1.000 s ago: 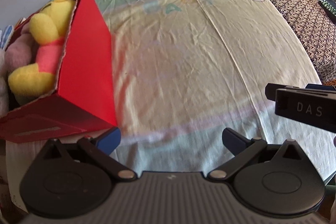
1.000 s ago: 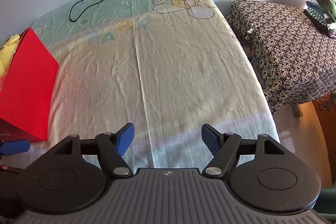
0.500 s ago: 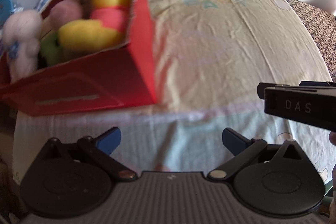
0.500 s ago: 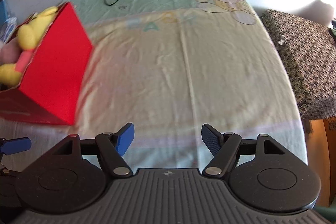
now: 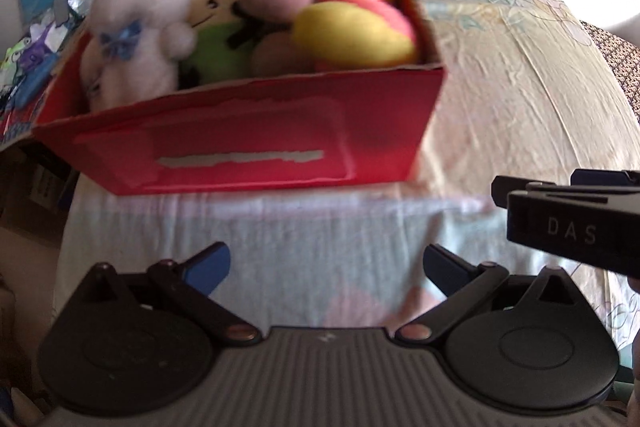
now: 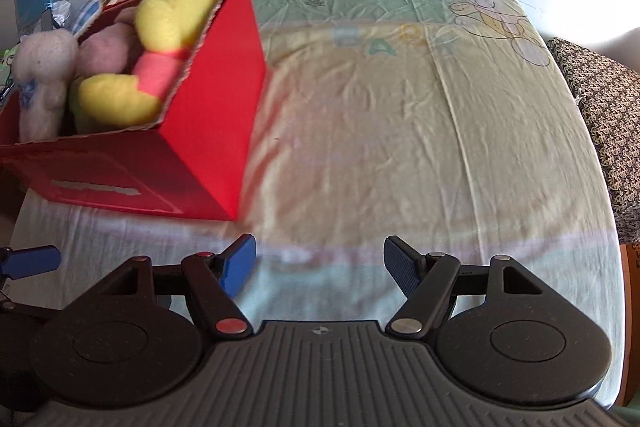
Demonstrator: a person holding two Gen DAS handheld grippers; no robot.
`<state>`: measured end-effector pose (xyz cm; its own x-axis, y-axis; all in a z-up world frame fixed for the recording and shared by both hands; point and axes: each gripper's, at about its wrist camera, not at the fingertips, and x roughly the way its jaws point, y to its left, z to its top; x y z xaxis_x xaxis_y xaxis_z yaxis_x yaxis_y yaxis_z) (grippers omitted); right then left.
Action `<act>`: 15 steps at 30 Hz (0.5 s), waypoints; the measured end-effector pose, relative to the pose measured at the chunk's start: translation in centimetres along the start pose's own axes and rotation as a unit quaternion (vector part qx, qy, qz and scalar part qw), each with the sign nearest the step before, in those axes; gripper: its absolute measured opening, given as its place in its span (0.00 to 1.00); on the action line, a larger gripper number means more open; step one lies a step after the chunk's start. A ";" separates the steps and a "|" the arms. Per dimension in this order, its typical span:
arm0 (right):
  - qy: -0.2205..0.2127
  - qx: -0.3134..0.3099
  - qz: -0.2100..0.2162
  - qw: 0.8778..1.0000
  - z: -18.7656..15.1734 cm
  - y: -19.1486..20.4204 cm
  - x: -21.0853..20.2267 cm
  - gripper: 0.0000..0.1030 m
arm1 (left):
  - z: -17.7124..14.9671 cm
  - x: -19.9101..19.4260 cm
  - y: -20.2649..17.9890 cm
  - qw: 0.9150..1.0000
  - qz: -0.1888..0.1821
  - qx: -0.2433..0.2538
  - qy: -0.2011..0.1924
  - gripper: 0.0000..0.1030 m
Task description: Organize objects
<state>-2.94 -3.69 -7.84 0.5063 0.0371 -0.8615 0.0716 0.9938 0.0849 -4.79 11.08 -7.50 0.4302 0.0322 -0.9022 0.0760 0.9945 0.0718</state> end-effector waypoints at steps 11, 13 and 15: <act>-0.028 0.011 0.005 1.000 0.7 3.2 -2.8 0.71 | 0.6 -3.7 3.7 0.999 -0.012 0.009 -0.047 1.00; -0.040 0.010 0.010 0.999 1.3 3.9 -3.9 0.71 | 1.1 -4.7 4.6 0.998 -0.015 0.006 -0.062 1.00; -0.058 0.007 0.013 0.998 2.0 4.6 -5.0 0.73 | 1.7 -5.7 5.4 0.997 -0.011 0.007 -0.077 1.00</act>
<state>-3.43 0.52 -2.18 0.6047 0.0500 -0.7949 0.0690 0.9910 0.1148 -5.32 16.08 -1.30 0.5609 -0.0056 -0.8278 0.0991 0.9932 0.0605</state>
